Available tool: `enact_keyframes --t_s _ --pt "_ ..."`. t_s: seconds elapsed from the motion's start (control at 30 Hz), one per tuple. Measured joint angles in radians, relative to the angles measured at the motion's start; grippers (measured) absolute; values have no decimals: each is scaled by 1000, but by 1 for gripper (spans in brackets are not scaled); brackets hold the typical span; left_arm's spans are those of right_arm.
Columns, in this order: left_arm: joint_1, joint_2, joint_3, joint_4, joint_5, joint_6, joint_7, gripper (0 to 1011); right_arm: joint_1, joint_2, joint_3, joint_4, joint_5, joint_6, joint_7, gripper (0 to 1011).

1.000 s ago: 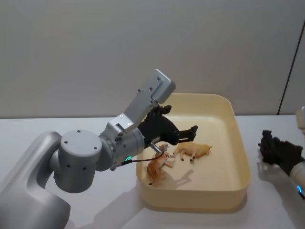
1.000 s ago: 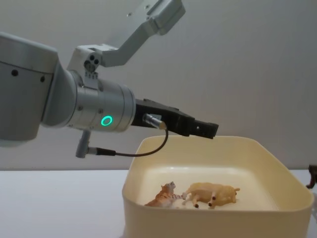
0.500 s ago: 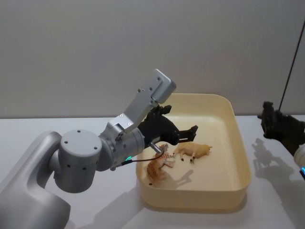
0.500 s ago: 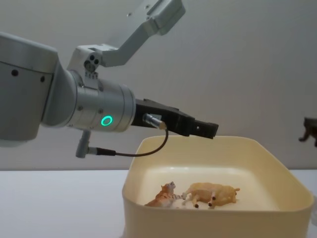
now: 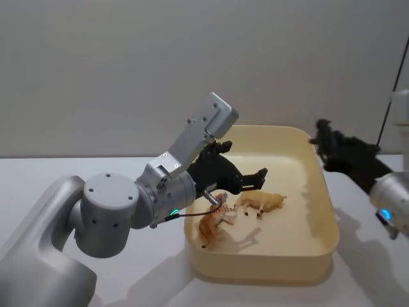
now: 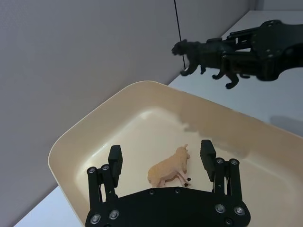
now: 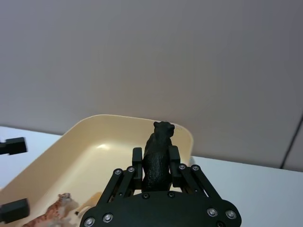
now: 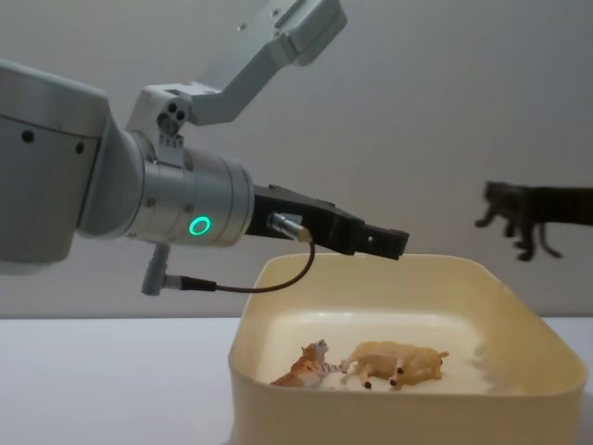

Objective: Pick up the toy alternately with two hands and place it into the central storage box.

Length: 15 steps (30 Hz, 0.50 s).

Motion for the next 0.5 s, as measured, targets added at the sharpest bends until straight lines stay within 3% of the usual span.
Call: enact_keyframes --t_s 0.23,0.5 --pt "0 0 0 0 0 0 0 1001 44 -39 -37 51 -41 19 51 335" --pt "0 0 0 0 0 0 0 1001 75 -66 -61 89 -68 29 84 575"
